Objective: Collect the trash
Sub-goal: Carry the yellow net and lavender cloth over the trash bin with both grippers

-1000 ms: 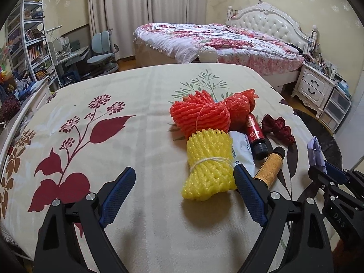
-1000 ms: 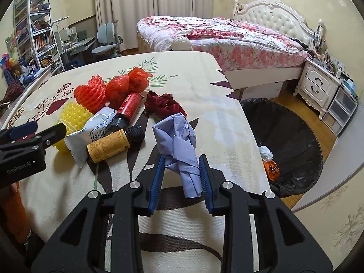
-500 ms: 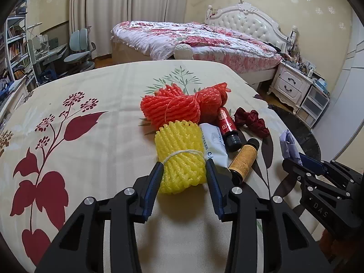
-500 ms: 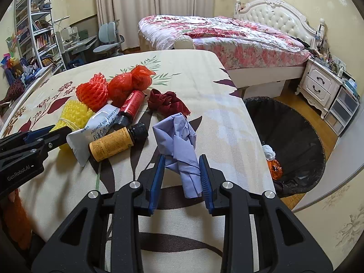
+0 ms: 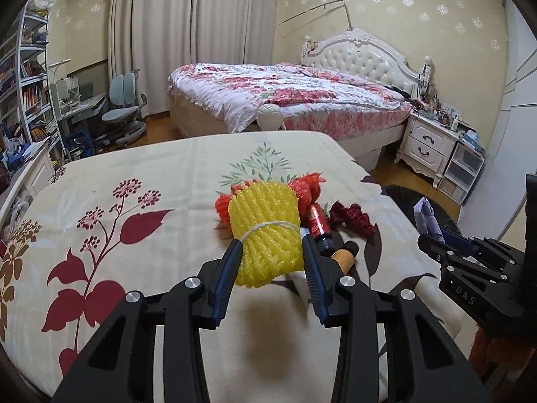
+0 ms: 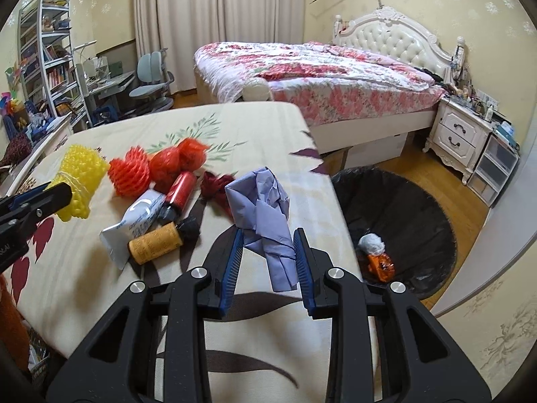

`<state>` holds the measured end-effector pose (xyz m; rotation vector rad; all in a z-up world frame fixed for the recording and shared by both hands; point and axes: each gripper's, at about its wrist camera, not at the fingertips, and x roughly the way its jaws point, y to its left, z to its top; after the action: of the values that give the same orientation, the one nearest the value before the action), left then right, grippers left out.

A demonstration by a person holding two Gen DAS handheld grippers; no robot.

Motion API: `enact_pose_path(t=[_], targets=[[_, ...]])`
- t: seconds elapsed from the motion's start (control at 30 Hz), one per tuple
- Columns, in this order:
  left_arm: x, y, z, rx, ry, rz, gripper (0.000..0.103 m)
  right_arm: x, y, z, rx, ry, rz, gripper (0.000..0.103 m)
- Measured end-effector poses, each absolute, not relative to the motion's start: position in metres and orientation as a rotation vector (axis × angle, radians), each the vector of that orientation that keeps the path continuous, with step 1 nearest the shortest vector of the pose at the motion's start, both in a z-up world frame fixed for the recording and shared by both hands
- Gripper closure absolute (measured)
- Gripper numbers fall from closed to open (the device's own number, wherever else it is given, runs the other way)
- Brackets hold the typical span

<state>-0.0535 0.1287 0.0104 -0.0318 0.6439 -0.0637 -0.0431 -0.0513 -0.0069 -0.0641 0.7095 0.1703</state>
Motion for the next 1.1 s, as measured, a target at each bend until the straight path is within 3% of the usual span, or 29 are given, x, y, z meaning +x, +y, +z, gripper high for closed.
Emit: enact_pose_path(t=[0.37,1.1], targets=[[-0.006,0.055,0.022,0.022,0.557,-0.192,0.063,-0.014,-0.121,0.006,-0.017,0.656,0.003,0.073],[0.092,-0.07,-0.031,0.128,0.678,-0.305,0.063,0.05,-0.213,-0.039,0.107,0.733,-0.185,0.073]])
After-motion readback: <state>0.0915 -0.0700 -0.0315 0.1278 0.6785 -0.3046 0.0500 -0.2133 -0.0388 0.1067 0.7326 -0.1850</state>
